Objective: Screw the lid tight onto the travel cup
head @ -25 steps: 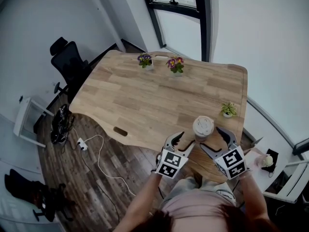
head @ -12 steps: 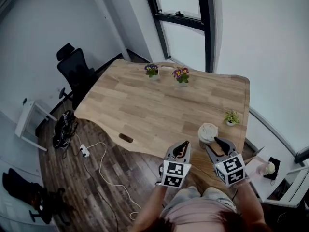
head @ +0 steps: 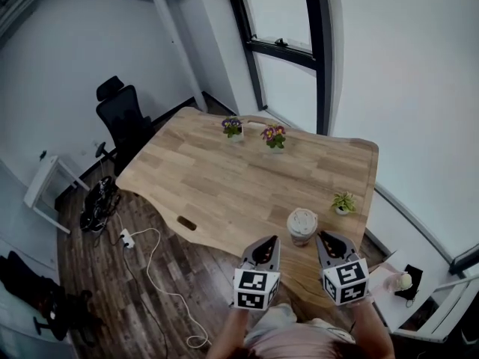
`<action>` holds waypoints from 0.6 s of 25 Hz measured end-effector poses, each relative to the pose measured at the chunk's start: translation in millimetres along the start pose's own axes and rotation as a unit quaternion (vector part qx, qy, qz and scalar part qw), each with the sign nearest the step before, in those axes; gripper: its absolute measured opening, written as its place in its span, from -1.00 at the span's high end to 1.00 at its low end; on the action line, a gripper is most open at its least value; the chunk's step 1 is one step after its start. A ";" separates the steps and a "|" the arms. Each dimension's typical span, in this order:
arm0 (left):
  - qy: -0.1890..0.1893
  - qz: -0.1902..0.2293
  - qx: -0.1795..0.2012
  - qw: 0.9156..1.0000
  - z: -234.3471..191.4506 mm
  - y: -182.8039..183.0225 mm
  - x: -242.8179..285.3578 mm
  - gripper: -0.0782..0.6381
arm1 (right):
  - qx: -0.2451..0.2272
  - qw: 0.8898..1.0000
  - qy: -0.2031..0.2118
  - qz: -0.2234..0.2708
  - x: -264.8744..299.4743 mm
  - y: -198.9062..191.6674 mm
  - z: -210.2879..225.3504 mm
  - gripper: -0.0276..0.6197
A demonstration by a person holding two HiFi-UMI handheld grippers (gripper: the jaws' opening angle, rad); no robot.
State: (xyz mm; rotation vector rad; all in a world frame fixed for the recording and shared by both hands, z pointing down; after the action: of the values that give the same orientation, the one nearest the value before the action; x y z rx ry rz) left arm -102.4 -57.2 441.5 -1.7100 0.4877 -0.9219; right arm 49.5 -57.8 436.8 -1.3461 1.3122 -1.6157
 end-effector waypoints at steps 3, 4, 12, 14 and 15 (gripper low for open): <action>0.008 0.011 0.008 1.000 14.3 10.3 -5.9 0.78 | 0.010 1.000 0.003 0.006 -13.8 5.1 8.9 0.88; 0.010 0.013 0.013 1.000 18.7 12.7 -8.6 0.78 | 0.015 1.000 0.005 0.007 -18.9 6.5 10.7 0.89; 0.024 0.039 0.030 0.998 55.9 32.1 -34.9 0.78 | 0.031 0.999 0.025 0.035 -66.5 23.5 18.4 0.91; 0.027 0.047 0.034 0.998 66.5 37.5 -42.1 0.78 | 0.029 0.998 0.030 0.036 -78.2 27.5 18.4 0.91; 0.029 0.050 0.035 0.998 71.9 39.6 -45.6 0.78 | 0.025 0.998 0.033 0.039 -84.3 29.9 18.5 0.91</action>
State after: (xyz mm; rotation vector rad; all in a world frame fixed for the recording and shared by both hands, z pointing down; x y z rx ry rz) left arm -69.5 6.4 380.7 -1.5848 0.5670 -0.9082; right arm 85.8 5.6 381.9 -1.2053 1.3367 -1.6411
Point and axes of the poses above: the fingertips, and each gripper's own axes: x forward along the fingers, z to its right, y out of its top, the point moved 4 cm from there along -x, backward along the fingers, and after that the axes turned 12 degrees about -y, right-handed, at the moved point
